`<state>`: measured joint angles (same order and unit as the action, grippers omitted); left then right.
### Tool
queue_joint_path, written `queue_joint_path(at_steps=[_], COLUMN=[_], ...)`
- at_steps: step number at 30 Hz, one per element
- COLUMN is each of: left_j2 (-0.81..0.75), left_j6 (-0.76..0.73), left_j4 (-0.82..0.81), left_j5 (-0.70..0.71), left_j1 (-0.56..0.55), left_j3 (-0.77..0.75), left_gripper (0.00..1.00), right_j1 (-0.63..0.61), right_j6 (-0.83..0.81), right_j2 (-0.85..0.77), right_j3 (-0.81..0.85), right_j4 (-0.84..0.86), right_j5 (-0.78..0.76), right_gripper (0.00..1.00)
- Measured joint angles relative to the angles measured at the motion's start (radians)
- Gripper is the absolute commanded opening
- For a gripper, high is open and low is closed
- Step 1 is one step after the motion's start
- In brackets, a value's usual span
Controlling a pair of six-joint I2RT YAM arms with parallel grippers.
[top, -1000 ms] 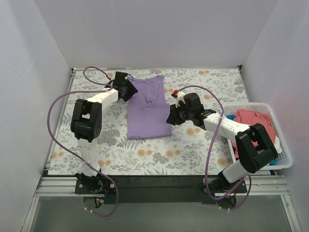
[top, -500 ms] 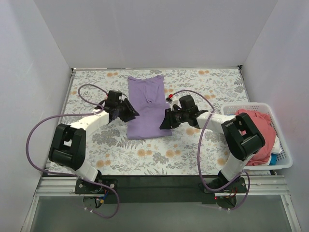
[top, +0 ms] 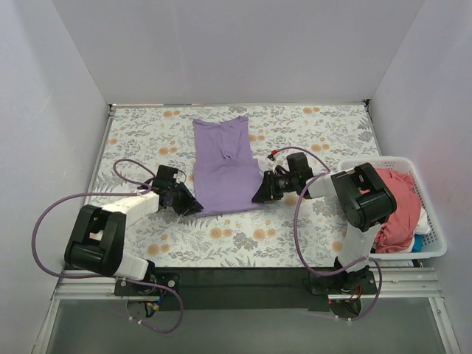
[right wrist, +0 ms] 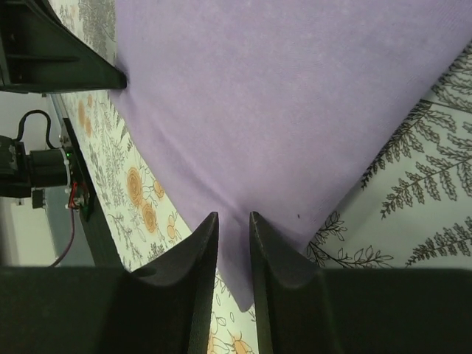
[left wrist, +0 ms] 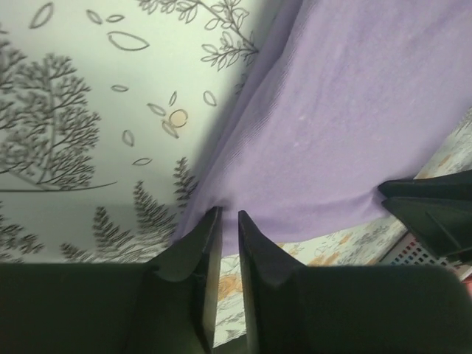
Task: Fold and stack the t-shirts
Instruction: Fold the tshirt
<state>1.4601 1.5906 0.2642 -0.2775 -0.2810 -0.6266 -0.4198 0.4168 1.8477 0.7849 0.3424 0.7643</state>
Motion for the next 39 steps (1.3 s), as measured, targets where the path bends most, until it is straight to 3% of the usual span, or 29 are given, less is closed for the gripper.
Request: queue_joint_path(at_steps=[2, 6, 12, 16, 20, 24, 28, 34, 39], left_j2=[-0.037, -0.150, -0.254, -0.233, -0.218, -0.191, -0.147, -0.046, 0.045], left_j6=[-0.005, -0.024, -0.042, -0.044, -0.047, -0.045, -0.034, -0.019, -0.021], left_j4=[0.026, 0.073, 0.069, 0.064, 0.048, 0.025, -0.009, -0.034, -0.064], left_j5=[0.007, 0.024, 0.008, -0.010, -0.038, -0.067, -0.106, -0.161, -0.172], left_j1=[0.004, 0.004, 0.004, 0.004, 0.004, 0.003, -0.007, -0.051, -0.069], left_j3=[0.009, 0.018, 0.018, 0.018, 0.018, 0.018, 0.018, -0.039, -0.072], left_gripper=[0.31, 0.42, 0.43, 0.43, 0.43, 0.43, 0.37, 0.21, 0.05], right_j1=[0.005, -0.015, -0.142, -0.208, -0.219, -0.212, -0.207, -0.145, -0.068], right_j6=[0.004, 0.022, 0.078, 0.151, 0.237, 0.284, 0.291, 0.288, 0.270], right_j2=[-0.006, -0.048, -0.066, 0.037, 0.195, 0.219, 0.196, 0.066, 0.060], right_j3=[0.000, 0.001, 0.059, 0.072, 0.067, 0.067, 0.047, -0.039, -0.109], right_j4=[-0.002, -0.014, 0.043, 0.188, 0.304, 0.373, 0.380, 0.392, 0.409], right_j5=[0.010, 0.024, 0.058, 0.088, 0.119, 0.152, 0.140, 0.142, 0.154], right_gripper=[0.31, 0.32, 0.33, 0.33, 0.32, 0.32, 0.32, 0.32, 0.32])
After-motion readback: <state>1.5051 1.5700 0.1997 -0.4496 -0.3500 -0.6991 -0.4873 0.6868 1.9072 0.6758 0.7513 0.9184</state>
